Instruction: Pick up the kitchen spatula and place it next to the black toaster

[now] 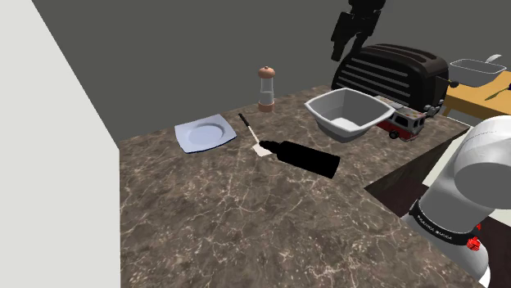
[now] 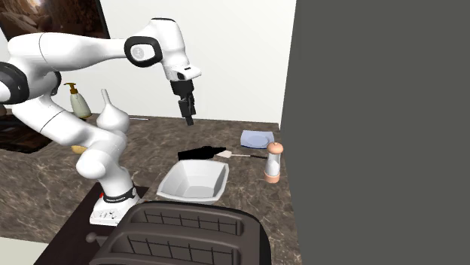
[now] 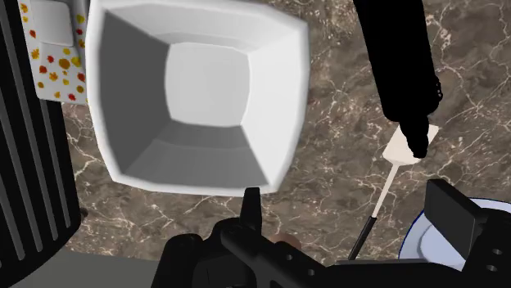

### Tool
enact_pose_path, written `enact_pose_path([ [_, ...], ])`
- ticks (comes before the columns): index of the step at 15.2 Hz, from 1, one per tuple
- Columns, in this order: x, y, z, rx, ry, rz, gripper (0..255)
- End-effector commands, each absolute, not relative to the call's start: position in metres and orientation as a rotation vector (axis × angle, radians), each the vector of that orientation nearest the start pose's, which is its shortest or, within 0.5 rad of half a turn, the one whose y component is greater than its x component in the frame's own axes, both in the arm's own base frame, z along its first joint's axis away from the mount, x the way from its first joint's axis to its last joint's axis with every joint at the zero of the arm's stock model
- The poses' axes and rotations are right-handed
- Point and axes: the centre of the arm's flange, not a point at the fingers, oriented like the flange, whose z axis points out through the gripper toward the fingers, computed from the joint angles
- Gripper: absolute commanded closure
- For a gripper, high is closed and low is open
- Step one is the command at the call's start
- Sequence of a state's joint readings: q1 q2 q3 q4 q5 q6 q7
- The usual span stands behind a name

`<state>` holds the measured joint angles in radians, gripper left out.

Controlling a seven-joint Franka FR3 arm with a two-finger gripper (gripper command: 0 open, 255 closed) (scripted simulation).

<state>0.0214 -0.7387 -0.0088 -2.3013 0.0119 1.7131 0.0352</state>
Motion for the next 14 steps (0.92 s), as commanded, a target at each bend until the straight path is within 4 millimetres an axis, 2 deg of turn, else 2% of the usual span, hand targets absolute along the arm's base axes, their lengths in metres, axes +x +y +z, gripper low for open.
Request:
enact_pose_path([
  [1, 0.335, 0.004, 0.615, -3.111, 0.034, -0.234, 0],
  [14, 0.442, 0.087, 0.503, -3.119, 0.275, -0.201, 0],
])
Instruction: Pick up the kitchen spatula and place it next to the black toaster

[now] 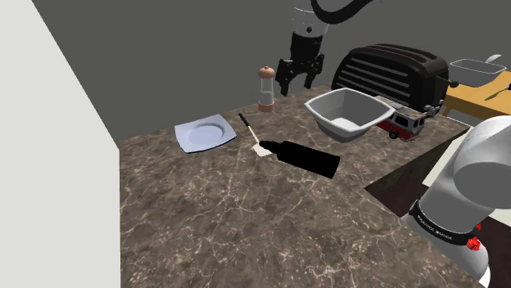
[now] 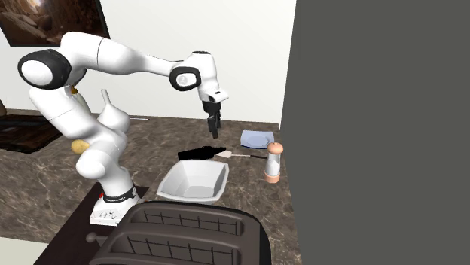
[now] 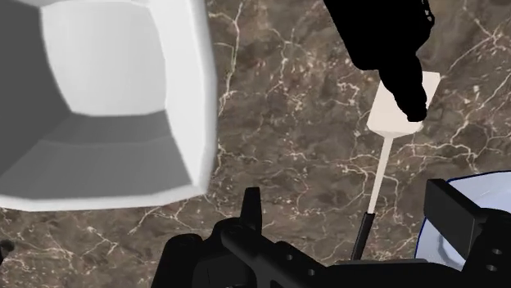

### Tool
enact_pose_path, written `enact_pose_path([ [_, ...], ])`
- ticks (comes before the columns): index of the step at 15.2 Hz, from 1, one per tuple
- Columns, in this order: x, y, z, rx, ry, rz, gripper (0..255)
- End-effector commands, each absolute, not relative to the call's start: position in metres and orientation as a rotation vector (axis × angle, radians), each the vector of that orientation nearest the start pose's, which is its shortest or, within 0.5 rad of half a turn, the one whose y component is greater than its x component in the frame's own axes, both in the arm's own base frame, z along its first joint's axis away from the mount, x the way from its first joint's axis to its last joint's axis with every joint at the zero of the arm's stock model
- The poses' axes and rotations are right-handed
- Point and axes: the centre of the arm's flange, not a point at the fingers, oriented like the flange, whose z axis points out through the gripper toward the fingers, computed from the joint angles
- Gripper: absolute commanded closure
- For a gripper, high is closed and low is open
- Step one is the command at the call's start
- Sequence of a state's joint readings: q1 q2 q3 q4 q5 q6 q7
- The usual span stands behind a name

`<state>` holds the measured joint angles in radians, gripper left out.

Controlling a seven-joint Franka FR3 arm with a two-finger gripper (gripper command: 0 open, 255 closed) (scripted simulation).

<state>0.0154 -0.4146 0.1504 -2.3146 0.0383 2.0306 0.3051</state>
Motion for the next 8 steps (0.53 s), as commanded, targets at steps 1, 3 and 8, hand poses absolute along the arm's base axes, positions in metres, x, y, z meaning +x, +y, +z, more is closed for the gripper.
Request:
enact_pose_path([
  [1, 0.450, 0.092, 0.495, -3.119, 0.294, -0.199, 0],
  [3, 0.468, 0.103, 0.477, -3.118, 0.331, -0.193, 0],
  [8, 0.512, 0.128, 0.433, -3.114, 0.425, -0.180, 0],
])
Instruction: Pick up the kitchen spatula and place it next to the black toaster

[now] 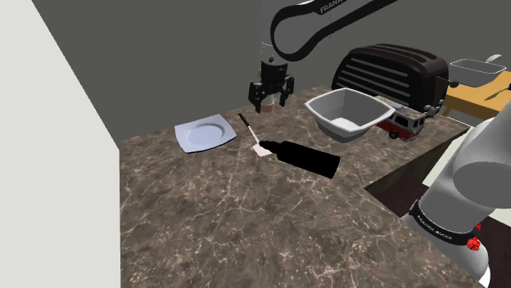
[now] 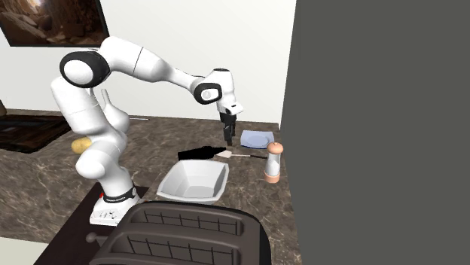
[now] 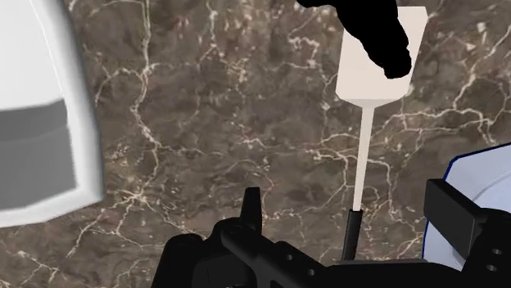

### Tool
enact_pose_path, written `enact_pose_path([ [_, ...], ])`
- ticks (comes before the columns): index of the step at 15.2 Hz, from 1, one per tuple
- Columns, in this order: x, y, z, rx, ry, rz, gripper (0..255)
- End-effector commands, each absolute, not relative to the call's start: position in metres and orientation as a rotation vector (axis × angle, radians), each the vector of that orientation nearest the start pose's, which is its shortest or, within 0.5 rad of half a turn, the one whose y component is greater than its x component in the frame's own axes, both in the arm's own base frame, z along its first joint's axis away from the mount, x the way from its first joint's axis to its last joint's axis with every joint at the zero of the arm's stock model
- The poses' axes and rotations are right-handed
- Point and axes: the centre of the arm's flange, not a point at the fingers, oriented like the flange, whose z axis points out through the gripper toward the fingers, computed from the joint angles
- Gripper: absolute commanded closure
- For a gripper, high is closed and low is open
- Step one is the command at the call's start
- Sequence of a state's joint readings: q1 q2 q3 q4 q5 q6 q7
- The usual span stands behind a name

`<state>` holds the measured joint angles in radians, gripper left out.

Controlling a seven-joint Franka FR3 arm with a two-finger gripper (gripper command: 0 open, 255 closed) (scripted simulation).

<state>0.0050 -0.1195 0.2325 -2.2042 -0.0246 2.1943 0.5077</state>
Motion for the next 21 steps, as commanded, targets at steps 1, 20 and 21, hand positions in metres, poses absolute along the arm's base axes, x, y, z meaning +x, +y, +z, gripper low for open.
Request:
enact_pose_path([
  [1, 0.521, 0.133, 0.424, -3.113, 0.444, -0.178, 0],
  [20, 0.573, 0.155, 0.338, -3.106, 0.541, -0.164, 0],
  [21, 0.573, 0.155, 0.338, -3.106, 0.541, -0.164, 0],
])
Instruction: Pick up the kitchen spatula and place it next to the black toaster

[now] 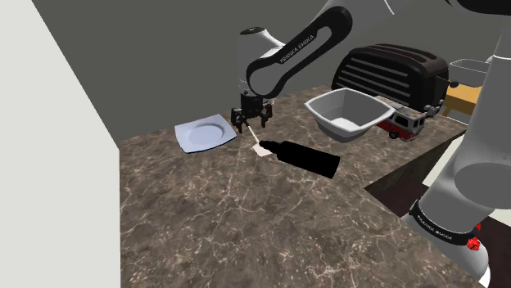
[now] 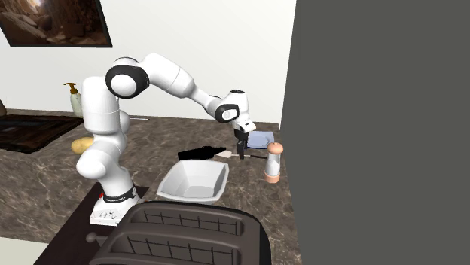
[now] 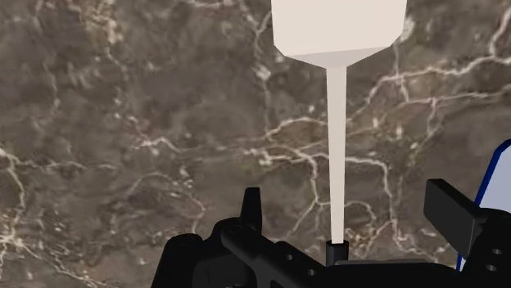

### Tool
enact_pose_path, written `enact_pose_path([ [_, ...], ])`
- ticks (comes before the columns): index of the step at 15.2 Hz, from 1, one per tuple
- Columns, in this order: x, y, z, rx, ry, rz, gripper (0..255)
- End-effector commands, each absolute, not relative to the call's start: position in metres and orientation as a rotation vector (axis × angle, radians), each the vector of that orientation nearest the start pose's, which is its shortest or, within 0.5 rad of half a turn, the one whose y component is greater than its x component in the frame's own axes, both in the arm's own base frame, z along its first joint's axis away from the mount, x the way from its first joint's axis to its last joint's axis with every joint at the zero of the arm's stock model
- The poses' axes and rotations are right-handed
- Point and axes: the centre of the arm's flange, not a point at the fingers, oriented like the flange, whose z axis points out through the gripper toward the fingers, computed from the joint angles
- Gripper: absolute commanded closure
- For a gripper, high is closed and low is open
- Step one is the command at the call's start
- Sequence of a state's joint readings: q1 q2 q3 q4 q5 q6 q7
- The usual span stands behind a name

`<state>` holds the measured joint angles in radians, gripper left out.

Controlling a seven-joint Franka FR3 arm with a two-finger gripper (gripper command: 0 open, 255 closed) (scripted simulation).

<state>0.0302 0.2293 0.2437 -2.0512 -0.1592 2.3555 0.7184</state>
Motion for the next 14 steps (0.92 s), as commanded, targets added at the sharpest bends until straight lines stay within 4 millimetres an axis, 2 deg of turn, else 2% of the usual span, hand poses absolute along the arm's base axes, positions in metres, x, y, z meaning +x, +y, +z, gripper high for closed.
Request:
enact_pose_path([
  [1, 0.573, 0.155, 0.338, -3.106, 0.541, -0.164, 0],
  [2, 0.573, 0.155, 0.338, -3.106, 0.541, -0.164, 255],
  [11, 0.573, 0.155, 0.338, -3.106, 0.541, -0.164, 255],
  [14, 0.573, 0.155, 0.354, -3.106, 0.541, -0.164, 255],
])
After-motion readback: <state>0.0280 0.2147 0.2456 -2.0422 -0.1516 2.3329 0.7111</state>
